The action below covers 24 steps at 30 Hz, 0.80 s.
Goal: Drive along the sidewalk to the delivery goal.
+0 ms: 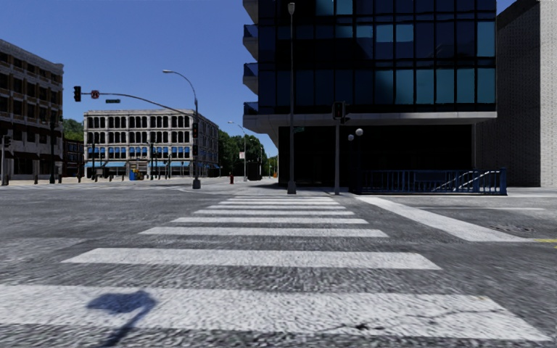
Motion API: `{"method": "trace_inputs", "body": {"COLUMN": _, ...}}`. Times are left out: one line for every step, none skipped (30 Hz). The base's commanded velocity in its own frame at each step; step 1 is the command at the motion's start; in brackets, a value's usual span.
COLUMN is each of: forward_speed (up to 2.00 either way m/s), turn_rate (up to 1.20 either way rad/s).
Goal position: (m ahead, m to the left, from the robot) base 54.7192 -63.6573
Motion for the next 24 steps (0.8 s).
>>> {"method": "trace_inputs", "body": {"forward_speed": 2.00, "turn_rate": 0.00}}
{"method": "trace_inputs", "body": {"forward_speed": 2.00, "turn_rate": 0.00}}
{"method": "trace_inputs", "body": {"forward_speed": 2.00, "turn_rate": 0.00}}
{"method": "trace_inputs", "body": {"forward_speed": 2.00, "turn_rate": 0.00}}
{"method": "trace_inputs", "body": {"forward_speed": 2.00, "turn_rate": 0.00}}
{"method": "trace_inputs", "body": {"forward_speed": 2.00, "turn_rate": 0.00}}
{"method": "trace_inputs", "body": {"forward_speed": 2.00, "turn_rate": 0.00}}
{"method": "trace_inputs", "body": {"forward_speed": 2.00, "turn_rate": 0.00}}
{"method": "trace_inputs", "body": {"forward_speed": 2.00, "turn_rate": 0.00}}
{"method": "trace_inputs", "body": {"forward_speed": 2.00, "turn_rate": 0.00}}
{"method": "trace_inputs", "body": {"forward_speed": 2.00, "turn_rate": 0.00}}
{"method": "trace_inputs", "body": {"forward_speed": 2.00, "turn_rate": 0.00}}
{"method": "trace_inputs", "body": {"forward_speed": 2.00, "turn_rate": 0.00}}
{"method": "trace_inputs", "body": {"forward_speed": 2.00, "turn_rate": 0.00}}
{"method": "trace_inputs", "body": {"forward_speed": 2.00, "turn_rate": 0.00}}
{"method": "trace_inputs", "body": {"forward_speed": 2.00, "turn_rate": 0.00}}
{"method": "trace_inputs", "body": {"forward_speed": 2.00, "turn_rate": 0.00}}
{"method": "trace_inputs", "body": {"forward_speed": 2.00, "turn_rate": 0.00}}
{"method": "trace_inputs", "body": {"forward_speed": 2.00, "turn_rate": 0.00}}
{"method": "trace_inputs", "body": {"forward_speed": 2.00, "turn_rate": 0.00}}
{"method": "trace_inputs", "body": {"forward_speed": 2.00, "turn_rate": 0.00}}
{"method": "trace_inputs", "body": {"forward_speed": 2.00, "turn_rate": 0.00}}
{"method": "trace_inputs", "body": {"forward_speed": 2.00, "turn_rate": 0.00}}
{"method": "trace_inputs", "body": {"forward_speed": 2.00, "turn_rate": 0.00}}
